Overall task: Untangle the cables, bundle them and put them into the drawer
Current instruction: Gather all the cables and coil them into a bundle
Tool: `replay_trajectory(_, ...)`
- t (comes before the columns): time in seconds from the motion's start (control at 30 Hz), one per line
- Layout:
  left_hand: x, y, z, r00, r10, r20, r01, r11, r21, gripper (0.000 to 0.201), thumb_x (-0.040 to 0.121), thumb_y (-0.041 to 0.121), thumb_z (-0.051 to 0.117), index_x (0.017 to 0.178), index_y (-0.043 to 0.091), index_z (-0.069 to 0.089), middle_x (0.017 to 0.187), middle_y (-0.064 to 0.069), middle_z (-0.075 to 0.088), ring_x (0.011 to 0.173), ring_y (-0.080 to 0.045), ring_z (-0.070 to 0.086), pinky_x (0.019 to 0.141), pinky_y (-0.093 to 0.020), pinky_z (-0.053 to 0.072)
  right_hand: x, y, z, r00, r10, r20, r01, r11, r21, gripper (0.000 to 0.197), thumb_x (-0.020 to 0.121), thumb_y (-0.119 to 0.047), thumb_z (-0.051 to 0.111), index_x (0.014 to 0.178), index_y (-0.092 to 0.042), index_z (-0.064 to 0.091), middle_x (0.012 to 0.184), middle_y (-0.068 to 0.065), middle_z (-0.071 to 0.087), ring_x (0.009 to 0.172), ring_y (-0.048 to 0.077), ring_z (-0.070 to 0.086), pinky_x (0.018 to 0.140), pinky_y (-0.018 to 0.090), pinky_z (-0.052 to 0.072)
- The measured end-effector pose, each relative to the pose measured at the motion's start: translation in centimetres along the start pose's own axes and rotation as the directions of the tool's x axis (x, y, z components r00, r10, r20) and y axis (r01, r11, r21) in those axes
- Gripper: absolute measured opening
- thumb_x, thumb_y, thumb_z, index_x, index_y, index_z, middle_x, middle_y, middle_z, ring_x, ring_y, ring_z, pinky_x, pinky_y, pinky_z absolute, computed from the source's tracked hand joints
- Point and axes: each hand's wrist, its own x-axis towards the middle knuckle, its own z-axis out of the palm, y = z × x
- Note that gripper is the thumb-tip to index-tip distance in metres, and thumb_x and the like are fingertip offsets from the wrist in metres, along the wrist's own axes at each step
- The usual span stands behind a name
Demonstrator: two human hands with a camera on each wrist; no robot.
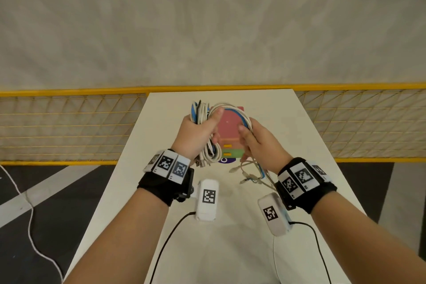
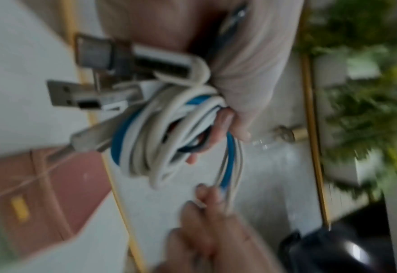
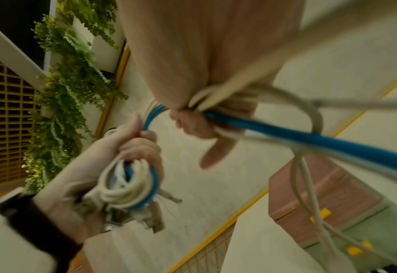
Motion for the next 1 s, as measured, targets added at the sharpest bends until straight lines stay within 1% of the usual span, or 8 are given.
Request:
replay_trajectory(0.1,0.0,-0.2,0.6,0.997,0.073,-0.04,-0.069,0.993,0.101,0.041,0.083,0.048,0.069,0.063,0.015,0.053,0.05,0.0,0.054,0.052,-0.019,0.057,0.061,-0.032,0.05,0.3,-1.2,0.5,0.992,-0.083,-0.093,0.068,0.986,-0.151,0.021,0.101,-0.025,0.036,0.105,-0.008,0.048,0.07,0.002,0.053,0.058,0.016,0.05,0.055,0.033,0.043)
replay_trajectory(0.27,-0.1,0.5,1.5,0.997,0.061,-0.054,-0.057,0.996,0.071,0.047,0.076,0.052,0.072,0.082,0.008,0.059,0.067,-0.011,0.061,0.062,-0.02,0.061,0.063,-0.033,0.051,2.0,-3.9,0.7,0.988,-0.154,0.014,0.147,0.905,-0.399,0.014,0.1,-0.018,0.035,0.106,-0.006,0.041,0.064,0.005,0.052,0.053,0.023,0.05,0.052,0.037,0.039)
replay_trajectory(0.37,-0.2,1.5,2.0,0.997,-0.013,-0.08,0.009,0.999,-0.052,0.048,0.077,0.05,0.072,0.096,0.007,0.063,0.084,-0.008,0.071,0.074,-0.013,0.069,0.066,-0.025,0.056,2.7,-4.8,1.3,0.972,-0.125,0.198,0.225,0.734,-0.641,0.024,0.097,-0.015,0.041,0.117,-0.002,0.039,0.06,-0.003,0.04,0.047,0.012,0.039,0.045,0.026,0.027)
replay_trajectory(0.43,0.0,2.0,1.9,0.989,-0.063,-0.135,0.042,0.987,-0.154,0.04,0.076,0.046,0.077,0.093,0.012,0.063,0.089,-0.007,0.072,0.082,-0.015,0.07,0.076,-0.032,0.058,2.5,-5.2,1.8,0.955,-0.127,0.267,0.286,0.62,-0.731,0.038,0.097,-0.014,0.039,0.131,0.0,0.032,0.06,-0.006,0.034,0.047,0.008,0.035,0.044,0.022,0.021)
replay_trajectory(0.53,0.2,2.1,1.4,0.965,-0.045,-0.259,-0.005,0.982,-0.187,0.025,0.077,0.033,0.078,0.086,0.015,0.063,0.086,-0.007,0.071,0.083,-0.019,0.071,0.084,-0.04,0.058,1.7,-4.5,2.2,0.951,-0.165,0.262,0.296,0.732,-0.613,0.042,0.099,-0.014,0.036,0.137,-0.005,0.025,0.06,-0.007,0.038,0.048,0.014,0.041,0.044,0.026,0.024)
replay_trajectory(0.6,0.2,2.0,1.2,0.954,0.013,-0.301,-0.061,0.986,-0.152,0.019,0.08,0.029,0.077,0.083,0.017,0.063,0.079,-0.003,0.069,0.076,-0.016,0.069,0.079,-0.036,0.058,0.7,-3.6,2.4,0.946,-0.217,0.243,0.312,0.813,-0.491,0.038,0.099,-0.018,0.037,0.136,-0.011,0.028,0.061,-0.008,0.043,0.048,0.012,0.043,0.046,0.027,0.029)
replay_trajectory(0.8,-0.3,1.6,1.8,0.944,0.104,-0.313,-0.147,0.982,-0.117,0.023,0.083,0.026,0.074,0.09,0.006,0.064,0.077,-0.009,0.072,0.071,-0.021,0.069,0.077,-0.043,0.06,-0.3,-0.1,2.9,0.91,-0.353,0.216,0.41,0.845,-0.344,0.04,0.099,-0.024,0.035,0.135,-0.027,0.017,0.097,0.013,0.062,0.066,0.022,0.06,0.065,0.043,0.051)
replay_trajectory(1.0,0.0,2.6,1.5,0.925,0.105,-0.366,-0.221,0.93,-0.293,0.018,0.088,0.017,0.069,0.096,0.002,0.063,0.07,0.001,0.072,0.065,-0.016,0.069,0.063,-0.036,0.057,-1.6,2.4,2.6,0.93,-0.355,0.097,0.367,0.872,-0.323,0.058,0.096,-0.02,0.05,0.134,-0.036,0.01,0.107,0.008,0.066,0.079,0.023,0.064,0.07,0.032,0.05)
